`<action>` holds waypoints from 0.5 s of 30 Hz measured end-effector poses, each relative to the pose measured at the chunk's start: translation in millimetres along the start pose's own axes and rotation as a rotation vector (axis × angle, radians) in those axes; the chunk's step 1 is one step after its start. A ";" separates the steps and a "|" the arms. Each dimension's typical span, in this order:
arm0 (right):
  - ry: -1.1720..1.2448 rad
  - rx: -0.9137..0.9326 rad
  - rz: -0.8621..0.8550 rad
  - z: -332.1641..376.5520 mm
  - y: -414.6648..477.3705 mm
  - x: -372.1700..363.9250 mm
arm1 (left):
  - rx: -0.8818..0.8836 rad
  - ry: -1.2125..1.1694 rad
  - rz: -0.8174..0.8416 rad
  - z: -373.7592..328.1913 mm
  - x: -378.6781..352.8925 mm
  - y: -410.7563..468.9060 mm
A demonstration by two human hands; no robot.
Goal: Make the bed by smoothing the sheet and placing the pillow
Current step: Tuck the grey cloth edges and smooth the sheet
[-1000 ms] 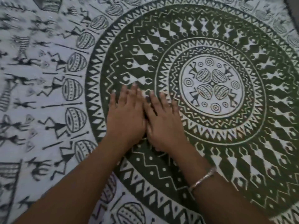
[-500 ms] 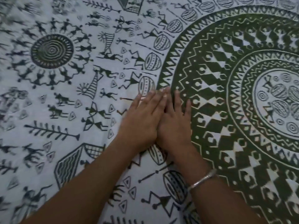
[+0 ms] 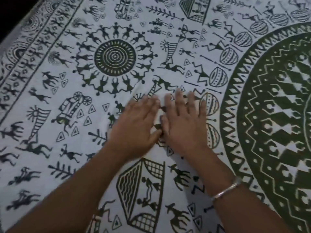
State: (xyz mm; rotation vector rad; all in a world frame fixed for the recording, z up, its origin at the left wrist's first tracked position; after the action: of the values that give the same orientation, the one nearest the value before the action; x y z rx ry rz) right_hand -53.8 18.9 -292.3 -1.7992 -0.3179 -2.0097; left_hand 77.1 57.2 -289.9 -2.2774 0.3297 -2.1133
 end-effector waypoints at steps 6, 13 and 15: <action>0.106 -0.332 -0.045 -3.7 46.8 12.4 | 0.200 0.025 -0.021 59.4 18.2 -6.6; 0.064 0.079 0.006 114.0 92.1 -2.0 | 0.258 0.008 -0.011 150.4 18.6 -14.5; 0.062 0.175 0.025 122.4 101.1 1.1 | 0.351 0.015 -0.013 181.8 26.9 -19.4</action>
State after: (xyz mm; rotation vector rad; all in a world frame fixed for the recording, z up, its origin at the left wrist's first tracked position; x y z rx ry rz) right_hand 100.7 -16.9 -285.5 -1.6232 -0.4356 -1.9507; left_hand 261.2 48.0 -275.9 -2.0670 -0.0541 -2.0042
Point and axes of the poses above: each hand's wrist, its own y-axis towards the middle knuckle, its own x-axis out of the back of the hand, z = x × y, the point moved 3 cm from there along y, towards the middle knuckle, and after that the axes turned 4 degrees about x, right-handed, at the moved point
